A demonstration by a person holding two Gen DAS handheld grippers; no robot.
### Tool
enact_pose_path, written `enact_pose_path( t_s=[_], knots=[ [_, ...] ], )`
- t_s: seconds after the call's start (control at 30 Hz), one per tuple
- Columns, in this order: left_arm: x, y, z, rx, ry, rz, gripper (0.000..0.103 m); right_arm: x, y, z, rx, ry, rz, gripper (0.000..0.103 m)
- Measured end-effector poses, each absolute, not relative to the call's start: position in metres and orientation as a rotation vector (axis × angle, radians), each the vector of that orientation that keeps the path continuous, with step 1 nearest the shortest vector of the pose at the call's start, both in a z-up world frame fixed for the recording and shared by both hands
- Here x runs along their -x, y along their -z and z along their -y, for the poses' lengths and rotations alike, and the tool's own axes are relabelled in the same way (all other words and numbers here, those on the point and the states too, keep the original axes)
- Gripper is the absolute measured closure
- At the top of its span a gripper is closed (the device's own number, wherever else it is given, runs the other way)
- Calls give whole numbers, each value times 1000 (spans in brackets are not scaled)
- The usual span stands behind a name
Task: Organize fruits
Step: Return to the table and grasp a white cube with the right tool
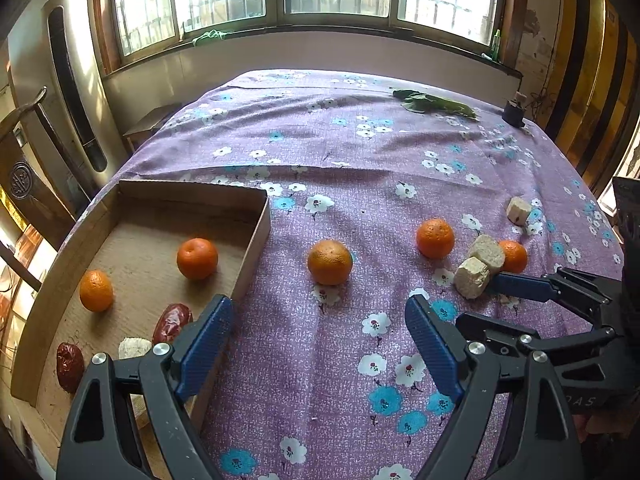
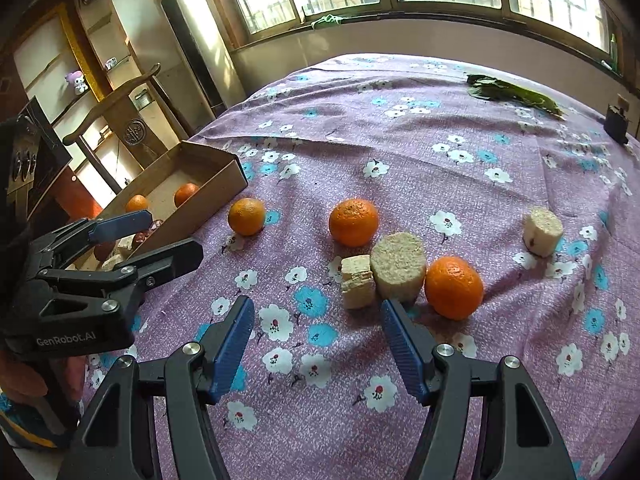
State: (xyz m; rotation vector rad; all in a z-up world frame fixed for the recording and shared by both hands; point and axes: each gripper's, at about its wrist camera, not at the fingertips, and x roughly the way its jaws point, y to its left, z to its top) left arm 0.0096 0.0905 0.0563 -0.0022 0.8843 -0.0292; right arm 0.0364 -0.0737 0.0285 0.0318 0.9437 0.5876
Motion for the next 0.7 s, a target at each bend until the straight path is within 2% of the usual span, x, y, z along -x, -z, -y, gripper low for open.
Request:
enact_pose_path(
  t_s=[0.33,0.37,0.53,0.63,0.7],
  knots=[
    [-26,-45,-86,-1,28,-920,16,-53,-26,73,13,-562,-935,34],
    [-28,-44,-84,0,30,-925,16,-51,-24,70,37,-556,-936,35],
    [-41,-35,-79,8,33,-954,16,-52,-19,69,49,-537,-937,59],
    [-51,-28,-81,29,30,-977,16,-53,-16,70,45,-537,-936,68],
    [-56,-24,-83,38,25,-985,16,-53,-15,68,52,-540,-938,71]
  ],
)
